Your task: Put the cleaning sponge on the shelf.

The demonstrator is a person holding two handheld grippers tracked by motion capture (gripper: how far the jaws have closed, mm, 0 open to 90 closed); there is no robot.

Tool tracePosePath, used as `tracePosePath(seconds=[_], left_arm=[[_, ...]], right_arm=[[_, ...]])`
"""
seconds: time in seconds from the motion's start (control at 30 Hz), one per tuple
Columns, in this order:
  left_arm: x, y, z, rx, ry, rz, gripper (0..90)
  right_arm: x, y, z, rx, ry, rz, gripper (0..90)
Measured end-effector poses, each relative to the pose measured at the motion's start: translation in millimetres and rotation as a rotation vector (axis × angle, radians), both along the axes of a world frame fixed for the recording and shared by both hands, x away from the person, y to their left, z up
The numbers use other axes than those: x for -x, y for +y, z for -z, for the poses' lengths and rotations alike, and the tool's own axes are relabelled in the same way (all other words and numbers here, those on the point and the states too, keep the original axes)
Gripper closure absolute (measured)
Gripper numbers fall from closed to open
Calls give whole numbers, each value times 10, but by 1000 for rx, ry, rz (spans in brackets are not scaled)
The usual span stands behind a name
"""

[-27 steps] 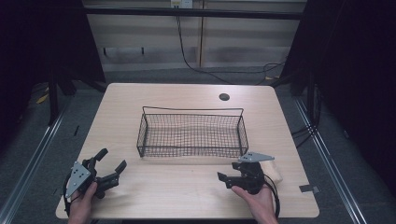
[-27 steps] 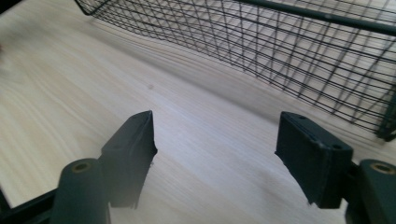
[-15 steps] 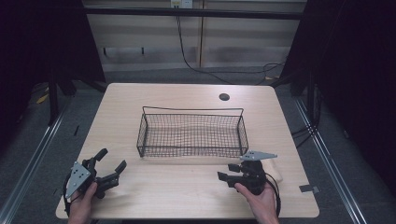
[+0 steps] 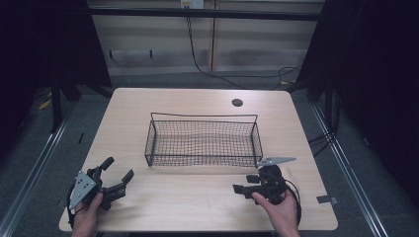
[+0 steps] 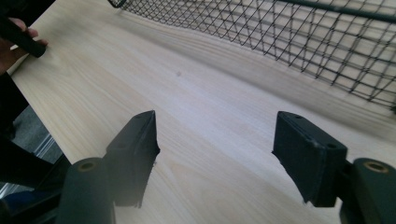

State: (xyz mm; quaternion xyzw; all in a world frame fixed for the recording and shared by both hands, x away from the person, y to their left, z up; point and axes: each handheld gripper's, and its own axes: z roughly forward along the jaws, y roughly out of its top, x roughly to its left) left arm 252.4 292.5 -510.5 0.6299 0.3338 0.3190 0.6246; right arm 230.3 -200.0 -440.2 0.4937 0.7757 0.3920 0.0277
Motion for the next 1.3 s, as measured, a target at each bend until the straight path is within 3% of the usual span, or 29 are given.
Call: tracePosePath(seconds=[0.3, 0.53, 0.87, 1.07, 1.3], left_arm=[[0, 0, 0, 0, 0, 0, 157], [0, 0, 0, 0, 0, 0, 157], [1, 0, 0, 0, 0, 0, 157], [1, -1, 0, -1, -1, -1, 157], [3, -1, 0, -1, -1, -4, 157]], right_arm=[[23, -125, -127, 24, -18, 26, 250], [37, -282, -211, 36, 0, 73, 235], [33, -438, -296, 33, 33, 67, 193], [45, -552, -358, 65, 46, 71, 169], [35, -715, -441, 108, 67, 104, 215]])
